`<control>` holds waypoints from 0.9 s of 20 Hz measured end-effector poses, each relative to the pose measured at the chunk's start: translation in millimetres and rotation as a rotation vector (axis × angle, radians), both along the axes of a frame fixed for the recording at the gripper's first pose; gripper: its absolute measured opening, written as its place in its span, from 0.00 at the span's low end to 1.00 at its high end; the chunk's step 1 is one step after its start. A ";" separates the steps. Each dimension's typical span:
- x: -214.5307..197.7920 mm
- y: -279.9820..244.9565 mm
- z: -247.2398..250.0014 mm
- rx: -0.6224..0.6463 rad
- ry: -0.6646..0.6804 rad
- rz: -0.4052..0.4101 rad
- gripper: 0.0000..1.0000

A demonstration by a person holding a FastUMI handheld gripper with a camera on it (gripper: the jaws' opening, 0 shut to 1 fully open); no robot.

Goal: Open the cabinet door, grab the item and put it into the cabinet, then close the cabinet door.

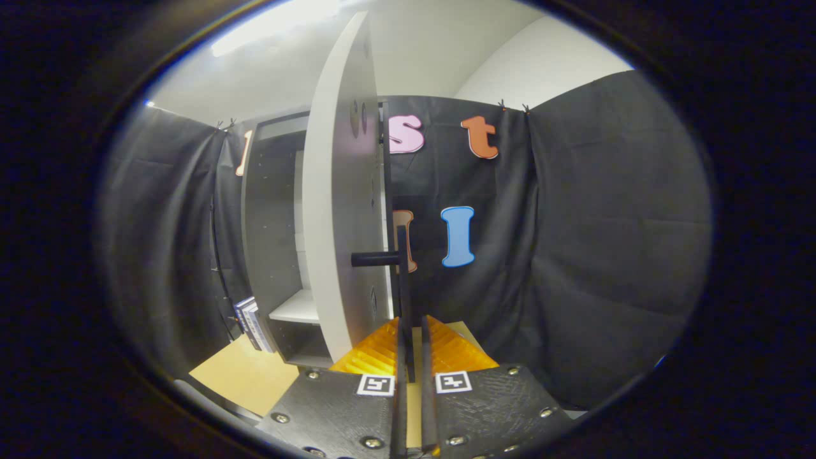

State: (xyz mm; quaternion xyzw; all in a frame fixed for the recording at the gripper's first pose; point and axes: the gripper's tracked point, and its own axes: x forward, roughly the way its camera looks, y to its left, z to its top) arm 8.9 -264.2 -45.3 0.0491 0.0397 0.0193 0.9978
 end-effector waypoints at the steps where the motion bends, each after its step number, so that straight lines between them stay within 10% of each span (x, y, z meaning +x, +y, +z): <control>1: 1.5 -2.9 0.3 0.003 -0.001 0.012 0.09; 18: -69.3 6.6 7.1 -0.016 0.035 -0.070 0.09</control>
